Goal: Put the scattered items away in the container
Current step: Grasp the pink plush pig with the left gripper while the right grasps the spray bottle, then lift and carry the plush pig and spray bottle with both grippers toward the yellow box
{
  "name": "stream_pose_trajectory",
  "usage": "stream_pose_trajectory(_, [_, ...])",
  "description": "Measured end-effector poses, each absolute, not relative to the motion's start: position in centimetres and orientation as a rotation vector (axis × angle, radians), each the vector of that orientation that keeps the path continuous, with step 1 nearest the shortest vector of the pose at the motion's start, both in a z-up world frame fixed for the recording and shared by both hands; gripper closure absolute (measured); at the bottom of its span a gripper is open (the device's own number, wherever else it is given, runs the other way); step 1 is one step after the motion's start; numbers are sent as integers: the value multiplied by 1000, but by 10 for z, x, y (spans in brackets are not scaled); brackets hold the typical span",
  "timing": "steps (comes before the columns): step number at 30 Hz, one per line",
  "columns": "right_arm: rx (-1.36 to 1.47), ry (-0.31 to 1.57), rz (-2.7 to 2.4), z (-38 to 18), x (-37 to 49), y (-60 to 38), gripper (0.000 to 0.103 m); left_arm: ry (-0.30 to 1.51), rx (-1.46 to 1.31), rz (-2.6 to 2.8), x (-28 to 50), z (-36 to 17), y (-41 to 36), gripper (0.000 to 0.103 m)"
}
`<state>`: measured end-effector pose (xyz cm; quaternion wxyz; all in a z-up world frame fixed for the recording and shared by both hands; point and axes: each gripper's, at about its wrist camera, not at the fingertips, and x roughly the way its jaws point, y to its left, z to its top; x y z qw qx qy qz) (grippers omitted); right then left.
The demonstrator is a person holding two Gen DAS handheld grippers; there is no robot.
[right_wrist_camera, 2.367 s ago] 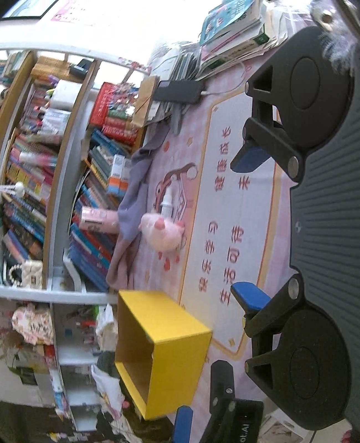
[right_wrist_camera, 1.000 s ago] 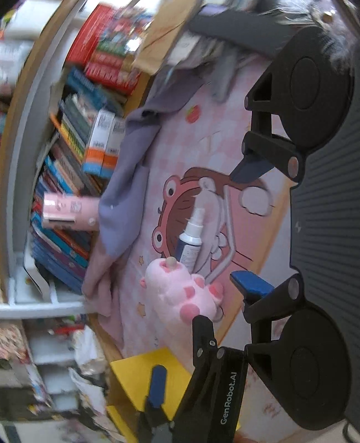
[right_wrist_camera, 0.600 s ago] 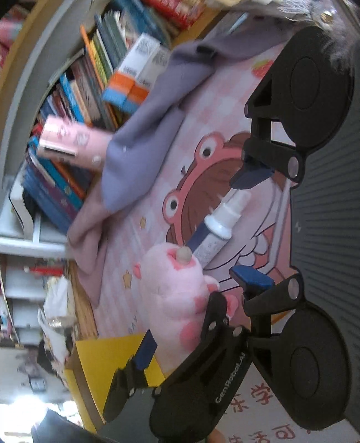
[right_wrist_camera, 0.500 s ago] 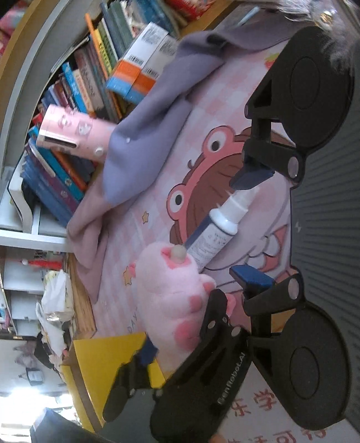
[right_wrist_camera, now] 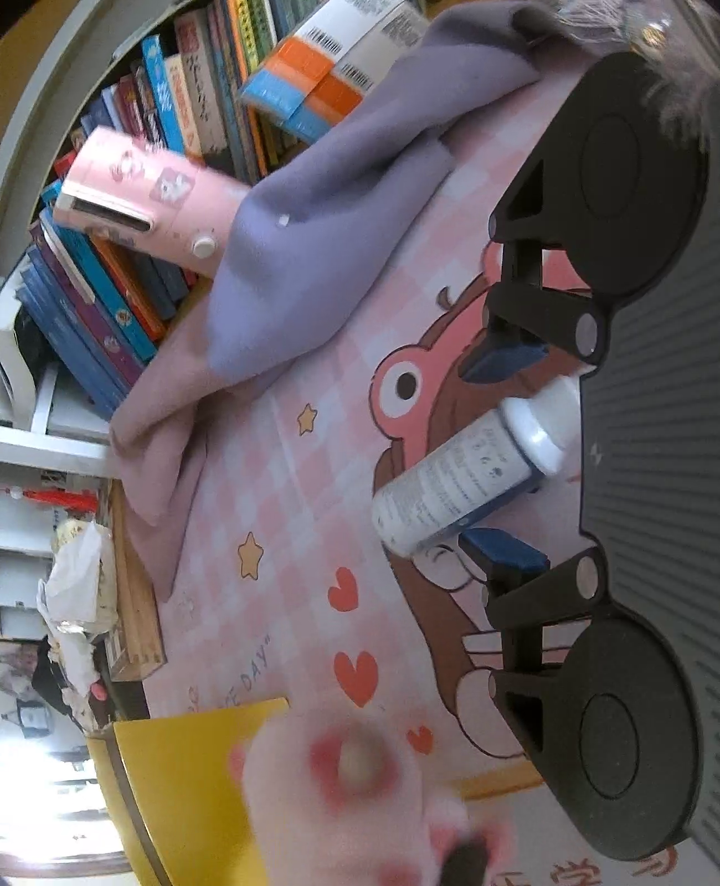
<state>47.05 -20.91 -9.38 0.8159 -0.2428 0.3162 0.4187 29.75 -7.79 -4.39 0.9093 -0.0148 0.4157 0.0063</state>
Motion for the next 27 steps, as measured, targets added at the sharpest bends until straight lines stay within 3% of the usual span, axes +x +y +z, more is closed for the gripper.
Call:
stream_pose_trajectory(2, [-515,682,910,-95,475,-204,58,851,-37,20,290,-37,-76,44])
stream_pose_trajectory(10, [-492,726,913,-93,476,-194,72,813,-46,30,275,-20,-73,44])
stream_pose_trajectory(27, [-364,751,814,-45,400,-239,72,722,-34,-84,245,10,-90,44])
